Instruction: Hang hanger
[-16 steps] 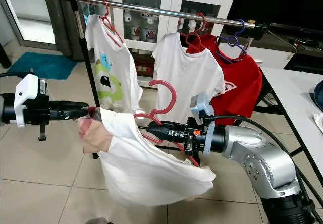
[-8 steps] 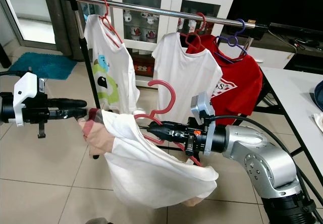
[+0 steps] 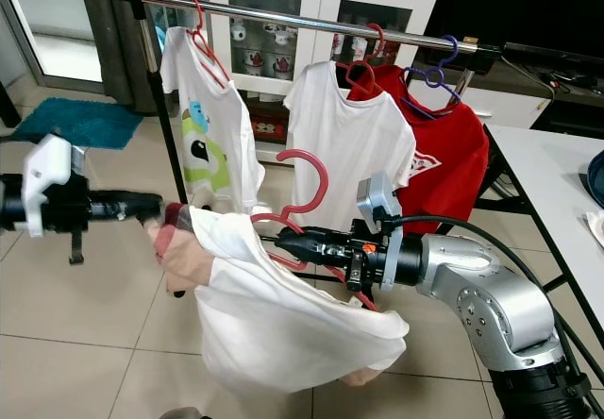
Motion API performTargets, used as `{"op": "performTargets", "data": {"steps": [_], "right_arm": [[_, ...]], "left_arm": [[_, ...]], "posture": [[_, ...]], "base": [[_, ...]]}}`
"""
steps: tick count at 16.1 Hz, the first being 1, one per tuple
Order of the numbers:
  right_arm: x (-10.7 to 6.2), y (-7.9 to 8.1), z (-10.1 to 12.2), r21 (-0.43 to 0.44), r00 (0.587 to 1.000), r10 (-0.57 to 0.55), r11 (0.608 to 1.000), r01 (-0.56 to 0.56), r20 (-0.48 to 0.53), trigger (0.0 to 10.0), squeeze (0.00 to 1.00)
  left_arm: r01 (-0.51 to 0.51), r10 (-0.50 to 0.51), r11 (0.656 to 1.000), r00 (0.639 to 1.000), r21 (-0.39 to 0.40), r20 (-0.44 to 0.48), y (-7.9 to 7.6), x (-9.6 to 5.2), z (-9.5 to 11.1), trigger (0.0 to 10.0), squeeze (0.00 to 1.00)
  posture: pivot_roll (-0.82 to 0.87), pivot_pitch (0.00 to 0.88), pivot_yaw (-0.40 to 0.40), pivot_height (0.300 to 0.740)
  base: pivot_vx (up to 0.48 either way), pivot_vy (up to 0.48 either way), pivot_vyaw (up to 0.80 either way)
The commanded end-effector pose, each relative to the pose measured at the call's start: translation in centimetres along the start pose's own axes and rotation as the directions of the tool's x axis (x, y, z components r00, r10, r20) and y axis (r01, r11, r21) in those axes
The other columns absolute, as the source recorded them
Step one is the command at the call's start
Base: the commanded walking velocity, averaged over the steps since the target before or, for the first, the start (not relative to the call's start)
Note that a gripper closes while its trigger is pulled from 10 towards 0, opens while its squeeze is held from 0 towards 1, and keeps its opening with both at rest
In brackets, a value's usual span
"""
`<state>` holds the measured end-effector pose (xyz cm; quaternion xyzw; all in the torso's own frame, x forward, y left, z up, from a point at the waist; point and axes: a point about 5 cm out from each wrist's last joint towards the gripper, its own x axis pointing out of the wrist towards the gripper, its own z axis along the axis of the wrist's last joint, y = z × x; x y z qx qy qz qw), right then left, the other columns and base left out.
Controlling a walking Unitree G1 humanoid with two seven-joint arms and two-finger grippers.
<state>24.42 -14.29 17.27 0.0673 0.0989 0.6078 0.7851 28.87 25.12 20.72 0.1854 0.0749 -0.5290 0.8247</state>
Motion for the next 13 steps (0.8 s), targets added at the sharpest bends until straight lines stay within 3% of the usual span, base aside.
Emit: {"op": "performTargets", "data": {"steps": [1,3,5,8,10,11,13], "right_arm": [[-0.4,-0.2,0.3,-0.023,1.0,-0.015,1.0,0.014,-0.01,10.0,0.0],[-0.5,-0.3,-0.2,-0.022,0.999,-0.026,0.999,0.025,-0.039,10.0,0.0],[-0.5,-0.3,-0.2,-0.022,0.999,-0.027,0.999,0.026,-0.04,10.0,0.0],[-0.5,-0.4,0.1,-0.021,0.999,-0.031,0.999,0.03,-0.024,10.0,0.0],[-0.5,-0.4,0.1,-0.022,0.999,-0.027,0.999,0.027,-0.02,10.0,0.0],[-0.5,-0.4,0.2,-0.024,1.0,-0.023,0.999,0.023,-0.018,10.0,0.0],[-0.4,-0.4,0.2,-0.025,1.0,-0.02,1.0,0.02,-0.018,10.0,0.0]], "left_arm": [[-0.053,0.051,0.998,0.997,0.018,0.064,0.9,-0.7,1.5,0.0,0.0],[-0.111,0.11,0.994,0.987,-0.001,0.117,1.7,-2.4,2.5,0.0,0.0],[-0.116,0.116,0.993,0.989,-0.004,0.088,1.5,-2.9,2.1,0.0,0.0],[-0.076,0.084,0.996,0.983,0.052,-0.162,0.4,-3.9,-0.9,0.0,0.0],[-0.066,0.086,0.994,0.966,0.089,-0.243,0.2,-4.1,-1.8,0.0,0.0],[-0.096,0.129,0.985,0.959,0.142,-0.251,0.6,-4.1,-1.7,0.0,0.0],[-0.176,0.2,0.972,0.967,0.154,-0.157,1.4,-4.2,-0.6,0.0,0.0]], "posture": [[0.01,0.0,-0.056,0.74],[0.01,0.0,-0.059,0.74],[0.01,0.0,-0.058,0.74],[0.01,0.0,-0.063,0.74],[0.02,0.0,-0.063,0.74],[0.02,0.0,-0.065,0.74],[0.02,0.0,-0.067,0.74]], "base": [[0.0,0.0,0.0],[0.0,0.0,0.0],[0.0,0.0,0.0],[0.0,0.0,0.0],[0.0,0.0,0.0],[0.0,0.0,0.0],[0.0,0.0,0.0]]}}
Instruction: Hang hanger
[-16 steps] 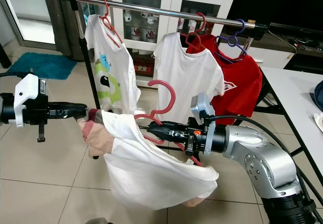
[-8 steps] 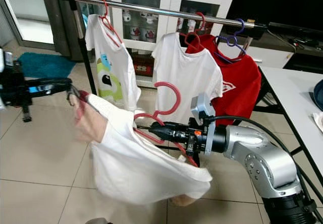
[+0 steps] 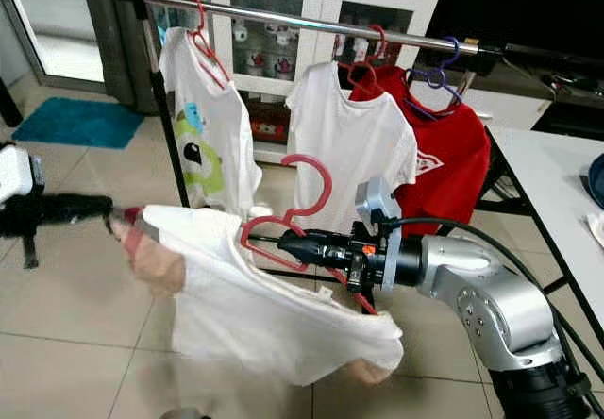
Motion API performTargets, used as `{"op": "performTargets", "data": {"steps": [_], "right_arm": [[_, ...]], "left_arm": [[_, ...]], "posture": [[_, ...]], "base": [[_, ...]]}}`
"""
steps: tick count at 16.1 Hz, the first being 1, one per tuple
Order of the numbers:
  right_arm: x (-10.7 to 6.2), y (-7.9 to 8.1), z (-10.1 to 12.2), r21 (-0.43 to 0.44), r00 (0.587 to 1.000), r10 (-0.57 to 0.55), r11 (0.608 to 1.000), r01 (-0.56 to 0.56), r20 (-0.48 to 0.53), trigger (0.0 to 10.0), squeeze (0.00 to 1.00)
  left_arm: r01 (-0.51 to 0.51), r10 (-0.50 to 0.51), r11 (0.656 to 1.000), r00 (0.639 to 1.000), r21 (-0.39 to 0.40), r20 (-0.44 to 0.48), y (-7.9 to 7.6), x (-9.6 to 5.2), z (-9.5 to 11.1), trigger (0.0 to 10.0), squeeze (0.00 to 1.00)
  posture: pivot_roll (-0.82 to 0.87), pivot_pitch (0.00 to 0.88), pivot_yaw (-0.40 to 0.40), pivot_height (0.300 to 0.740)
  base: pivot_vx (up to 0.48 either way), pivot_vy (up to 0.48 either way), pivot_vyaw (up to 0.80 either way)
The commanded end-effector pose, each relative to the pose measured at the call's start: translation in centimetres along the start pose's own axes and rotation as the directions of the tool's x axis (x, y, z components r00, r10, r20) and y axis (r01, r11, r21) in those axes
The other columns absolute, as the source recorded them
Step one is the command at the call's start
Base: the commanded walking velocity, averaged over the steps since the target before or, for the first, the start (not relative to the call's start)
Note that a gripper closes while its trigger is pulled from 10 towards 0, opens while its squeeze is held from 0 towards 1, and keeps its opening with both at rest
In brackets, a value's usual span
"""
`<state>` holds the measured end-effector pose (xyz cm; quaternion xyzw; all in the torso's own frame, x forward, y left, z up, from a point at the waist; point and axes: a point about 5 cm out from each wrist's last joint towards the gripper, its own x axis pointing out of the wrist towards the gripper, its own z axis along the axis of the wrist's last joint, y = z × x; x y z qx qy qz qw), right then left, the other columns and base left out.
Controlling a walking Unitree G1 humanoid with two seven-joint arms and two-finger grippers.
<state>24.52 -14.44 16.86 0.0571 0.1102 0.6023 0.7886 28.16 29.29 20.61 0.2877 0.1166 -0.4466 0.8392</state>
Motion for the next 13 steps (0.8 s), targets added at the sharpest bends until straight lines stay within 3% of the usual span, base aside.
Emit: {"op": "performTargets", "data": {"steps": [1,3,4,8,9,10,11,12,13], "right_arm": [[-0.4,-0.2,0.6,-0.023,1.0,-0.003,1.0,0.003,0.01,10.0,0.0],[-0.4,-0.2,0.6,-0.023,1.0,-0.002,1.0,0.003,0.011,10.0,0.0],[-0.4,-0.2,0.5,-0.023,1.0,-0.001,1.0,0.002,0.011,10.0,0.0],[-0.3,-0.1,0.4,-0.02,1.0,0.001,1.0,-0.001,0.009,10.0,0.0],[-0.3,-0.1,0.4,-0.02,1.0,0.001,1.0,-0.001,0.006,10.0,0.0],[-0.3,-0.1,0.4,-0.021,1.0,0.001,1.0,-0.001,0.004,10.0,0.0],[-0.3,-0.1,0.3,-0.022,1.0,0.001,1.0,-0.001,0.004,10.0,0.0],[-0.3,0.0,0.4,-0.022,1.0,0.0,1.0,0.0,0.006,10.0,0.0],[-0.3,0.0,0.4,-0.022,1.0,0.0,1.0,0.001,0.006,10.0,0.0]], "left_arm": [[-0.073,0.071,0.997,0.997,0.041,0.038,1.2,-0.7,1.1,0.0,0.0],[-0.13,0.127,0.991,0.985,0.021,0.114,1.9,-1.0,1.9,0.0,0.0],[-0.159,0.162,0.987,0.961,-0.029,0.225,2.6,-1.1,3.1,0.0,0.0],[-0.096,0.117,0.992,0.947,-0.082,0.301,2.1,-0.8,3.7,0.0,0.0],[-0.025,0.036,0.998,0.977,-0.052,0.209,1.3,-0.4,2.8,0.0,0.0],[0.046,-0.046,0.999,0.998,0.009,0.045,0.3,-0.2,1.1,0.0,0.0],[0.082,-0.077,0.995,0.994,0.058,-0.083,-0.4,-0.2,-0.3,0.0,0.0],[0.057,-0.052,0.997,0.995,0.054,-0.087,-0.3,-0.2,-0.6,0.0,0.0],[0.026,-0.022,0.998,0.998,0.056,-0.061,0.0,-0.2,-0.4,1.5,0.0]], "posture": [[0.02,0.0,-0.067,0.74],[0.01,0.0,-0.066,0.74],[0.02,0.0,-0.066,0.74],[0.01,0.0,-0.065,0.74],[0.01,0.0,-0.065,0.74],[0.01,0.0,-0.065,0.74],[0.01,0.0,-0.061,0.74],[0.01,0.0,-0.062,0.74],[0.01,0.0,-0.062,0.74]], "base": [[0.0,0.0,0.0],[0.0,0.0,0.0],[0.0,0.0,0.0],[0.0,0.0,0.0],[0.0,0.0,0.0],[0.0,0.0,0.0],[0.0,0.0,0.0],[0.0,0.0,0.0],[0.0,0.0,0.0]]}}
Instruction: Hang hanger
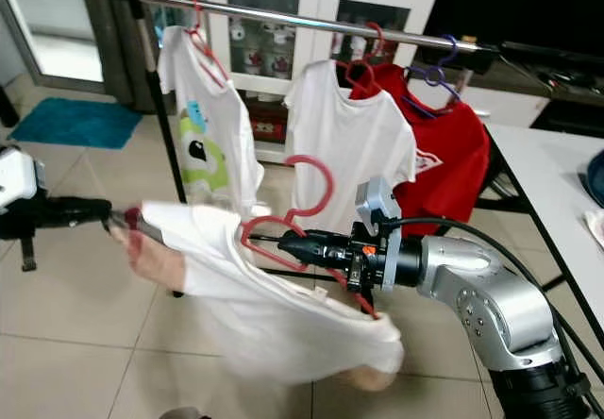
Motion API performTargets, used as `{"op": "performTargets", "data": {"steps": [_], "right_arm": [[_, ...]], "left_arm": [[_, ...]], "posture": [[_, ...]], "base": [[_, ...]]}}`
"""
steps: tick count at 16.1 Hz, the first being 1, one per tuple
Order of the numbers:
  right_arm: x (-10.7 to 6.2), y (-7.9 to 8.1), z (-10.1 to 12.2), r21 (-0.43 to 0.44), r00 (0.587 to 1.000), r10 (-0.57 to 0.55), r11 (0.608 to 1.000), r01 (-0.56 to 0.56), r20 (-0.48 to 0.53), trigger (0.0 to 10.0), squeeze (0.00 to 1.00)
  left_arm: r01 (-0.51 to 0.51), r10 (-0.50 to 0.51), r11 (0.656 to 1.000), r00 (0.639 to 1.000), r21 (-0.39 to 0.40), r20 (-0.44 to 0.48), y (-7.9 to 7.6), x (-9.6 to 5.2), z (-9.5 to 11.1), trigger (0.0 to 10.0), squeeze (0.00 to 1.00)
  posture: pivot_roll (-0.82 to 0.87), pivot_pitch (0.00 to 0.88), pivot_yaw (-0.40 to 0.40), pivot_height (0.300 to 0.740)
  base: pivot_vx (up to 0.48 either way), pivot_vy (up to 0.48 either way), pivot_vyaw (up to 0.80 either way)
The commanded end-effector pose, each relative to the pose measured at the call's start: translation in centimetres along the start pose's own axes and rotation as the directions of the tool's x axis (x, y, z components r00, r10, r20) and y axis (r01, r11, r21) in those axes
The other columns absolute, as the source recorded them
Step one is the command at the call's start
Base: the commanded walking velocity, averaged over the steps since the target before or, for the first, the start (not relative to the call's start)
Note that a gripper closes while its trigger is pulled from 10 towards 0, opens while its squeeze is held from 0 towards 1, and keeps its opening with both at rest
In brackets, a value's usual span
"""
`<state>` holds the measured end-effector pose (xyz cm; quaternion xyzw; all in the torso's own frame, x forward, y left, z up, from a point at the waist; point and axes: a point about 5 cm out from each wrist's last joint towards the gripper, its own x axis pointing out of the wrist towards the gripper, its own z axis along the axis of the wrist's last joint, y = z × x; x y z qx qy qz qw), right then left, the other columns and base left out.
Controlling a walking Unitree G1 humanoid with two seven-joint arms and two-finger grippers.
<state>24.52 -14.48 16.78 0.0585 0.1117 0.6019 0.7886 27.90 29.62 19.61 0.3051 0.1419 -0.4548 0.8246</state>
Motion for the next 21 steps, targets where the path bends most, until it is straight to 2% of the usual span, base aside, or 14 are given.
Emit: {"op": "performTargets", "data": {"steps": [1,2,3,5,8,10,12,13,15,16,17,18,20,21], "right_arm": [[-0.4,0.0,0.4,-0.026,1.0,-0.003,1.0,0.003,0.005,10.0,0.0],[-0.4,0.0,0.4,-0.027,1.0,-0.005,1.0,0.005,0.003,10.0,0.0],[-0.5,-0.2,0.3,-0.031,1.0,-0.027,0.999,0.027,-0.002,10.0,0.0],[-0.9,-1.5,0.2,-0.044,0.989,-0.145,0.989,0.145,0.002,10.0,0.0],[-1.3,-1.9,0.7,-0.028,0.983,-0.173,0.984,0.175,0.053,10.0,0.0],[-1.4,-1.8,1.5,0.002,0.975,-0.184,0.983,0.185,0.127,10.0,0.0],[-1.5,-2.4,1.9,0.025,0.941,-0.28,0.96,0.28,0.188,10.0,0.0],[-1.5,-2.4,1.9,0.025,0.941,-0.28,0.96,0.28,0.188,10.0,0.0],[-1.4,-2.6,1.5,0.028,0.917,-0.358,0.933,0.359,0.174,10.0,0.0],[-1.1,-2.7,1.5,0.033,0.893,-0.415,0.909,0.416,0.175,10.0,0.0],[-0.6,-2.8,1.5,0.045,0.871,-0.454,0.89,0.454,0.188,10.0,0.0],[0.1,-3.0,1.6,0.081,0.826,-0.522,0.852,0.518,0.213,10.0,0.0],[1.2,-3.3,1.6,0.138,0.786,-0.577,0.816,0.561,0.22,10.0,0.0],[1.8,-3.4,1.6,0.148,0.783,-0.583,0.812,0.564,0.214,10.0,0.0]], "left_arm": [[-0.085,0.082,0.996,0.994,0.041,0.07,1.2,-0.4,1.6,10.0,0.0],[-0.108,0.107,0.994,0.987,0.004,0.119,1.5,-0.6,2.1,10.0,0.0],[-0.138,0.138,0.99,0.978,-0.01,0.157,1.8,-1.1,2.5,10.0,1.0],[-0.227,0.223,0.974,0.965,0.012,0.134,2.4,-2.8,1.9,10.0,1.0],[-0.383,0.38,0.924,0.916,-0.007,0.13,3.7,-5.2,1.4,10.0,1.0],[-0.441,0.473,0.879,0.854,-0.178,0.216,3.4,-5.8,1.2,10.0,1.0],[-0.379,0.437,0.879,0.883,-0.291,0.17,0.0,-2.6,-1.2,10.0,1.0],[-0.379,0.437,0.879,0.883,-0.291,0.17,0.0,-2.6,-1.2,10.0,1.0],[-0.381,0.446,0.863,0.883,-0.331,0.145,-2.1,1.0,-1.8,10.0,1.0],[-0.32,0.413,0.875,0.884,-0.363,0.218,-3.8,3.9,0.0,10.0,1.0],[-0.284,0.39,0.885,0.885,-0.369,0.255,-4.8,5.5,1.3,10.0,1.0],[-0.274,0.379,0.893,0.887,-0.357,0.265,-5.8,7.5,2.4,10.0,1.0],[-0.195,0.227,0.969,0.944,-0.149,0.24,-7.7,10.1,3.6,10.0,1.0],[-0.133,0.156,0.986,0.949,-0.103,0.273,-8.4,11.1,4.4,10.0,1.0]], "posture": [[0.01,0.0,-0.064,0.74],[0.01,0.0,-0.064,0.74],[0.01,0.0,-0.065,0.74],[0.01,0.0,-0.065,0.74],[0.02,0.0,-0.073,0.74],[0.02,0.0,-0.084,0.74],[0.0,0.0,-0.082,0.74],[0.0,0.0,-0.082,0.74],[-0.01,0.0,-0.083,0.74],[-0.01,0.0,-0.086,0.74],[-0.01,0.0,-0.083,0.74],[-0.02,0.0,-0.078,0.74],[-0.01,0.0,-0.088,0.74],[-0.01,0.0,-0.091,0.74]], "base": [[0.0,0.0,0.0],[0.0,0.0,0.0],[0.0,0.0,0.0],[0.0,0.0,0.0],[0.0,0.0,0.0],[0.0,0.0,0.0],[0.0,0.0,0.0],[0.0,0.0,0.0],[0.0,0.0,0.0],[0.0,0.0,0.0],[0.0,0.0,0.0],[0.0,0.0,0.0],[0.0,0.0,0.0],[0.0,0.0,0.0]]}}
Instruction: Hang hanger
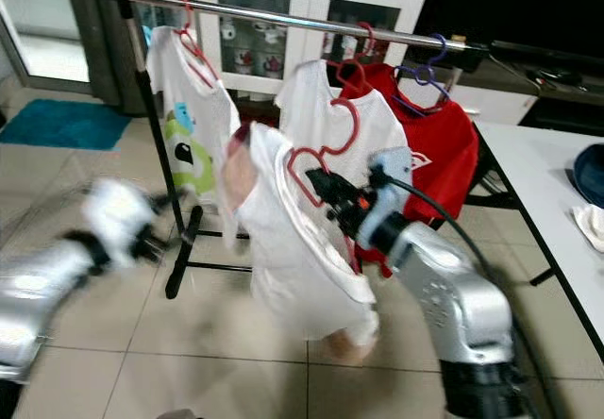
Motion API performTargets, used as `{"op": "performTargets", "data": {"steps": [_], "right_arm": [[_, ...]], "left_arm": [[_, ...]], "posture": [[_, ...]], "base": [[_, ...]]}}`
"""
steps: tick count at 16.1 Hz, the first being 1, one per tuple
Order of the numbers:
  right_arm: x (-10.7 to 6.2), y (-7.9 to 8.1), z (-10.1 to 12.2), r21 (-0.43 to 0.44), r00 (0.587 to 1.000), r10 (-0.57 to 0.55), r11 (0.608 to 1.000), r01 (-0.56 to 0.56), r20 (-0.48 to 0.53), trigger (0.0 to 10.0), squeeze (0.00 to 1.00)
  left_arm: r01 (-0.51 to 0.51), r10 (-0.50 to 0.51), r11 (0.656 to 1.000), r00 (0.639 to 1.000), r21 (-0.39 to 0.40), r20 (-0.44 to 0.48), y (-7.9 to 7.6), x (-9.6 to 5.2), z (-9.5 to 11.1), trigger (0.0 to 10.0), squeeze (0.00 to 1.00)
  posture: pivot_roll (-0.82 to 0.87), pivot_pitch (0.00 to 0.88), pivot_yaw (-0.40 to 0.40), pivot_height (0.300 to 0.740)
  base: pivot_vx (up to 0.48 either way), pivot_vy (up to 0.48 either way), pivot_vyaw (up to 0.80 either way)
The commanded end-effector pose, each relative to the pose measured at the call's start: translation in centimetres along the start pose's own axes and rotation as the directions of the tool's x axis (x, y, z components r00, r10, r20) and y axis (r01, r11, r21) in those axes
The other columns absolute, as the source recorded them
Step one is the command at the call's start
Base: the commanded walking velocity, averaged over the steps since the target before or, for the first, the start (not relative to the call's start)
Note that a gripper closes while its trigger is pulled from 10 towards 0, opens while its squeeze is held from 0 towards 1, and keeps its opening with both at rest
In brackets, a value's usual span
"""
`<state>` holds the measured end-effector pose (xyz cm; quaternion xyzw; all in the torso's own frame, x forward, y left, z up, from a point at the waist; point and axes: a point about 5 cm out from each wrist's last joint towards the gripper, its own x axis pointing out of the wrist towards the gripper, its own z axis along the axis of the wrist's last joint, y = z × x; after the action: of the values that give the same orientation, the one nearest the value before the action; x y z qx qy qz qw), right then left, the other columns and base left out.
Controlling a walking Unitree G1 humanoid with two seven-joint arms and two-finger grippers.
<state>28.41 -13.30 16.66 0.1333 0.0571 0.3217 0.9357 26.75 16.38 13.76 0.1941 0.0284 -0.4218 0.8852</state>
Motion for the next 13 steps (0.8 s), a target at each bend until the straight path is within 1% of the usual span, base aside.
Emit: {"op": "performTargets", "data": {"steps": [1,2,3,4,5,6,7,8,9,10,11,12,13], "right_arm": [[0.5,0.2,0.6,-0.02,1.0,-0.008,1.0,0.008,0.004,10.0,0.0],[0.9,0.6,0.4,-0.034,1.0,0.007,0.999,-0.007,-0.016,10.0,0.0],[1.2,1.0,0.2,-0.05,0.999,0.034,0.998,-0.035,-0.037,10.0,0.0],[1.4,1.2,0.2,-0.054,0.998,0.04,0.998,-0.043,-0.045,10.0,0.0],[1.5,1.4,0.1,-0.062,0.997,0.05,0.997,-0.053,-0.056,10.0,0.0],[1.5,1.6,0.1,-0.067,0.996,0.061,0.996,-0.066,-0.064,10.0,0.0],[1.5,1.7,0.2,-0.069,0.995,0.067,0.995,-0.072,-0.068,10.0,0.0],[1.5,1.7,0.2,-0.069,0.995,0.074,0.995,-0.079,-0.07,10.0,0.0],[1.4,1.7,0.3,-0.072,0.994,0.076,0.994,-0.081,-0.073,10.0,0.0],[1.3,1.6,0.4,-0.073,0.994,0.078,0.994,-0.083,-0.074,10.0,0.0],[1.2,1.6,0.4,-0.073,0.994,0.079,0.994,-0.085,-0.074,10.0,0.0],[1.0,1.5,0.5,-0.072,0.994,0.078,0.994,-0.084,-0.075,10.0,0.0],[0.9,1.4,0.6,-0.072,0.994,0.076,0.994,-0.082,-0.076,10.0,0.0]], "left_arm": [[0.097,-0.101,0.993,0.994,0.074,0.047,-0.8,1.2,1.2,10.0,0.83],[0.188,-0.198,0.971,0.979,0.151,0.055,-1.8,2.4,2.3,10.0,0.11],[0.261,-0.28,0.939,0.958,0.223,0.059,-2.4,3.3,3.0,10.0,0.0],[0.282,-0.309,0.922,0.949,0.266,0.066,-2.5,3.8,3.6,10.0,0.0],[0.299,-0.342,0.898,0.936,0.323,0.084,-2.5,4.5,4.6,10.0,0.0],[0.33,-0.381,0.874,0.921,0.357,0.081,-2.6,5.0,5.1,10.0,0.0],[0.364,-0.412,0.849,0.91,0.383,0.049,-2.6,5.4,5.0,10.0,0.0],[0.418,-0.448,0.818,0.894,0.394,-0.018,-2.5,5.7,4.2,10.0,0.0],[0.463,-0.474,0.795,0.877,0.393,-0.075,-2.4,5.8,3.5,10.0,0.0],[0.492,-0.492,0.78,0.864,0.387,-0.107,-2.2,5.9,3.1,10.0,0.0],[0.505,-0.502,0.775,0.857,0.38,-0.117,-2.2,5.9,3.0,10.0,0.0],[0.536,-0.532,0.762,0.838,0.362,-0.122,-2.1,6.0,3.1,6.5,0.0],[0.546,-0.543,0.757,0.831,0.36,-0.118,-2.0,6.1,3.2,6.1,0.0]], "posture": [[-0.01,0.0,-0.092,0.74],[0.0,0.0,-0.091,0.74],[-0.01,0.0,-0.086,0.74],[-0.01,0.0,-0.081,0.74],[-0.02,0.0,-0.07,0.74],[-0.02,0.0,-0.067,0.74],[-0.03,0.0,-0.057,0.74],[-0.04,0.0,-0.052,0.74],[-0.04,0.0,-0.05,0.74],[-0.05,0.0,-0.048,0.74],[-0.05,0.0,-0.045,0.74],[-0.06,0.0,-0.04,0.74],[-0.07,0.0,-0.038,0.74]], "base": [[0.0,0.0,0.0],[0.0,0.0,0.0],[0.0,0.0,0.0],[0.0,0.0,0.0],[0.0,0.0,0.0],[0.0,0.0,0.0],[0.0,0.0,0.0],[0.0,0.0,0.0],[0.0,0.0,0.0],[0.0,0.0,0.0],[0.0,0.0,0.0],[0.0,0.0,0.0],[0.0,0.0,0.0]]}}
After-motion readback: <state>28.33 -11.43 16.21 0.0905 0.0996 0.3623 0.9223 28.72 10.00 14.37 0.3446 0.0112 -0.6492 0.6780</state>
